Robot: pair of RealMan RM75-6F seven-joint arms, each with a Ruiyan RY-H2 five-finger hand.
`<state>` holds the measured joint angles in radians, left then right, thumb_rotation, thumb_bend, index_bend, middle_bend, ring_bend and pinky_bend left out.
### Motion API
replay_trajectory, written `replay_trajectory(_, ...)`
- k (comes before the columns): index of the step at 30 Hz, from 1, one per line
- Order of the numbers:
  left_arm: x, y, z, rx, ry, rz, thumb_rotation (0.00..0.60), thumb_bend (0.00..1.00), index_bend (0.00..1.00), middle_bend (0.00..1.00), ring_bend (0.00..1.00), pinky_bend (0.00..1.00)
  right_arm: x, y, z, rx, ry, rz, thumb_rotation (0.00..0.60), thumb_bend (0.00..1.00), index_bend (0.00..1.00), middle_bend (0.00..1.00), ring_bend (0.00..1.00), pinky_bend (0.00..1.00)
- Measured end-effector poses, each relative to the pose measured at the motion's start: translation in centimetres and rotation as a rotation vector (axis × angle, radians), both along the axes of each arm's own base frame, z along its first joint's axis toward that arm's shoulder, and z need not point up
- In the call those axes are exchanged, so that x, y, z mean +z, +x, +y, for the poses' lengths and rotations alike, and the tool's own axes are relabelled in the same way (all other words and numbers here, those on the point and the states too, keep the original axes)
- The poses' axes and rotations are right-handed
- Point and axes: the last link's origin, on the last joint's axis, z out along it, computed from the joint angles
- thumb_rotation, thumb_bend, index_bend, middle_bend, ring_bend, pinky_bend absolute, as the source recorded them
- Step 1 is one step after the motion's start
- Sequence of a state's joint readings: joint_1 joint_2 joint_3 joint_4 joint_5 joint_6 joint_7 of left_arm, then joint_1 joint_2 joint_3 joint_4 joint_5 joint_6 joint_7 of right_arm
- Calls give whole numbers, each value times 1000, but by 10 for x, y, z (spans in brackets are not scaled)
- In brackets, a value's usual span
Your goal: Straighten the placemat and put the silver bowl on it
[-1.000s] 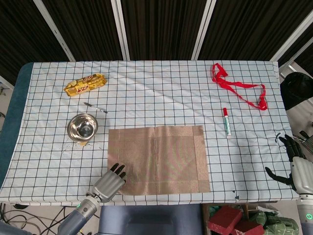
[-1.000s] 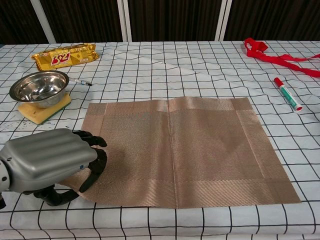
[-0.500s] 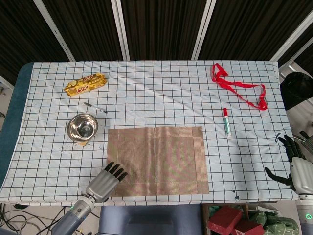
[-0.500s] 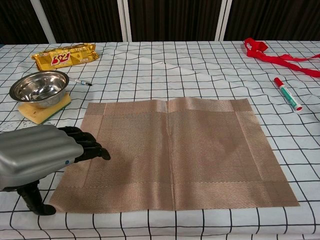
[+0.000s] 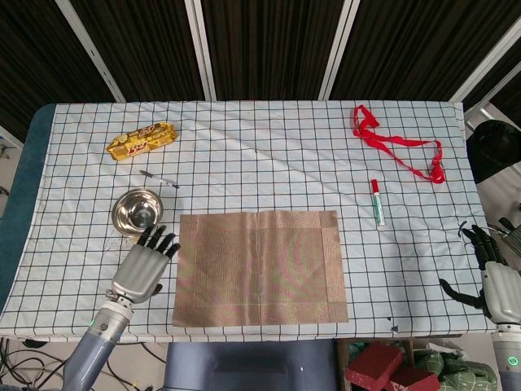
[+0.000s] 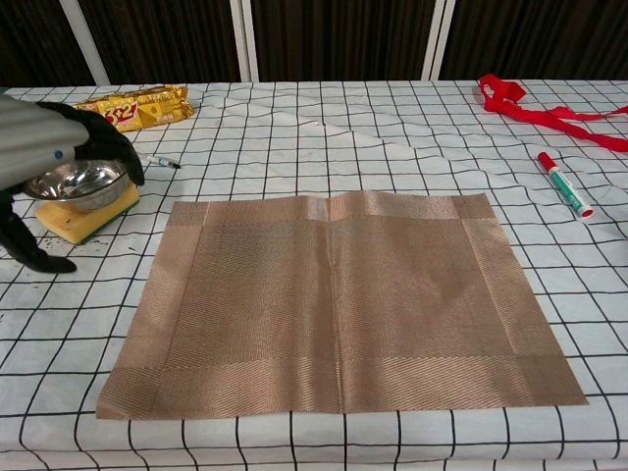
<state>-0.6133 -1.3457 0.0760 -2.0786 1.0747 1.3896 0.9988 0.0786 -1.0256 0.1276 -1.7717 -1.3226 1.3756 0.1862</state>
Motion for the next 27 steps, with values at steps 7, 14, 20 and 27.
replay_trajectory(7,12,-33,35,77,117,76,600,126,312,219,78,121,-1,0,0,-3,8,3,600,187,111,0,0,175)
replay_trajectory(14,10,-53,63,126,164,109,600,133,338,257,97,145,-1,-1,0,-10,6,5,600,186,111,0,0,175)
replay_trajectory(20,-1,-59,78,152,168,123,600,171,361,314,118,159,1,-2,-1,-15,3,1,600,186,111,0,0,175)
replay_trajectory(27,-15,-64,89,156,158,131,600,259,393,375,153,188,0,-2,-1,-15,7,0,600,187,111,0,0,175)
